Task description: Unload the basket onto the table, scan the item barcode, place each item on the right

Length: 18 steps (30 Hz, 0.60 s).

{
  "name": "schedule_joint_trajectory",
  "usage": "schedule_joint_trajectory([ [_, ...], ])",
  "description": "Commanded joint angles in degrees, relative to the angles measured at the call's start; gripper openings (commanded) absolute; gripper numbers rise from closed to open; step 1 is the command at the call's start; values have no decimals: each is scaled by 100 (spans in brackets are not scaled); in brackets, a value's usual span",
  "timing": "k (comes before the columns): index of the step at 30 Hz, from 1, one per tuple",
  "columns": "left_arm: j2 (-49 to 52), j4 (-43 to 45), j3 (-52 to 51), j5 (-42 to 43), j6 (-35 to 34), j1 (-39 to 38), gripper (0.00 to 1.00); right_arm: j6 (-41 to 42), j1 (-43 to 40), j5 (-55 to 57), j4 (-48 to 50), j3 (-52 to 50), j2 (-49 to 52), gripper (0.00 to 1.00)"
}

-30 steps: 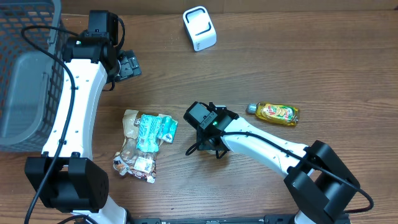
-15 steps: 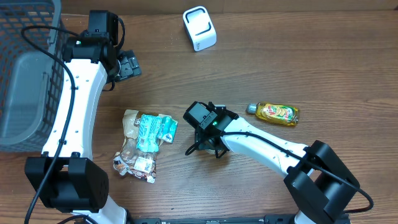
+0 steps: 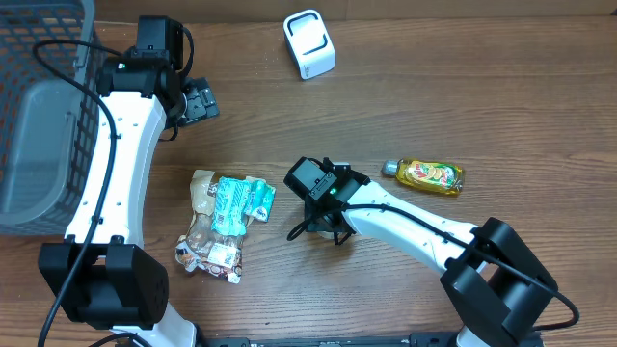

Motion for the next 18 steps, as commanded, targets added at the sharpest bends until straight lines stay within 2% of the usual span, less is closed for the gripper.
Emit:
schedule_joint_trajectory([
  [1,-74,-9,52,22,81,4,100,-28,-7,-2,28,-26,55,62],
  [7,-74,-9,52,22,81,4,100,-28,-7,-4,26,-26,52,59],
  [18,-76,-9,52,20,81,4,100,-28,-7,-2,28,-26,55,59],
])
